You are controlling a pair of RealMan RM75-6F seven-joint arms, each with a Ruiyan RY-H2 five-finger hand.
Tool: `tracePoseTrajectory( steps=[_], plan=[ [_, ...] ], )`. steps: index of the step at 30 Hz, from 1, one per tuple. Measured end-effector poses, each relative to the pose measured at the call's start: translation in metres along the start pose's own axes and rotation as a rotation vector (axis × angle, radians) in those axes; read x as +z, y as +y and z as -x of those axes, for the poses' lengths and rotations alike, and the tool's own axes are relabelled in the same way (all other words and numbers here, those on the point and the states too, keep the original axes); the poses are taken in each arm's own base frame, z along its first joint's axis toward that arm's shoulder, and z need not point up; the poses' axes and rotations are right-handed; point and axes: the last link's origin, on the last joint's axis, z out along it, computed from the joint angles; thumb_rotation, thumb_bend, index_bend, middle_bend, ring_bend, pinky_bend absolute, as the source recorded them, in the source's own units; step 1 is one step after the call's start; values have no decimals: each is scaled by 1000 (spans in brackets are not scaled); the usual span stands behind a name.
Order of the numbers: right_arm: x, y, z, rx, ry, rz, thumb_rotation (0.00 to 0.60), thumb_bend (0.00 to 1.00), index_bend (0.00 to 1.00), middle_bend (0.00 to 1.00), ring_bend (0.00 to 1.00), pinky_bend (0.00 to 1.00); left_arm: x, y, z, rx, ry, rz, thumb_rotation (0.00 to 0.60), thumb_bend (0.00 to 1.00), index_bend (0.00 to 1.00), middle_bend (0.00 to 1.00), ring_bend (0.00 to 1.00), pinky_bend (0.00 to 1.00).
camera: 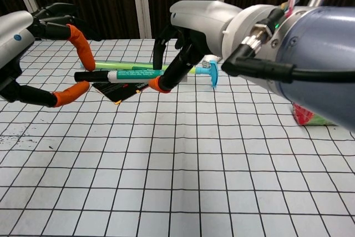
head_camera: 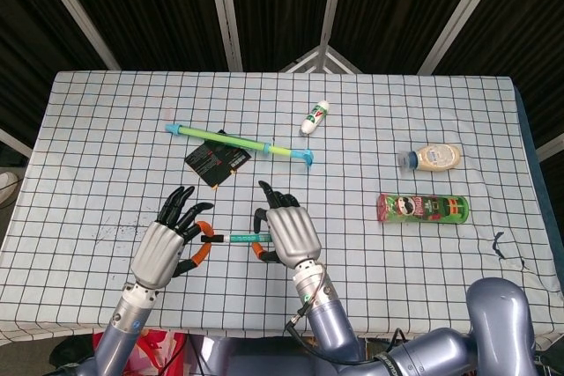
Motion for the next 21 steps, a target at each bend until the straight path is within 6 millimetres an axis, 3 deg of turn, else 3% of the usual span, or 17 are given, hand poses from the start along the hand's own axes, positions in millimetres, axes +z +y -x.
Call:
tracePoseTrajectory(
  steps=[21],
  plan=[
    [-3, 3, -3, 19, -2, -6, 600, 498, 694, 68, 163, 171, 1, -3, 1, -15, 28, -16, 600, 521, 568, 275, 0, 30]
  ],
)
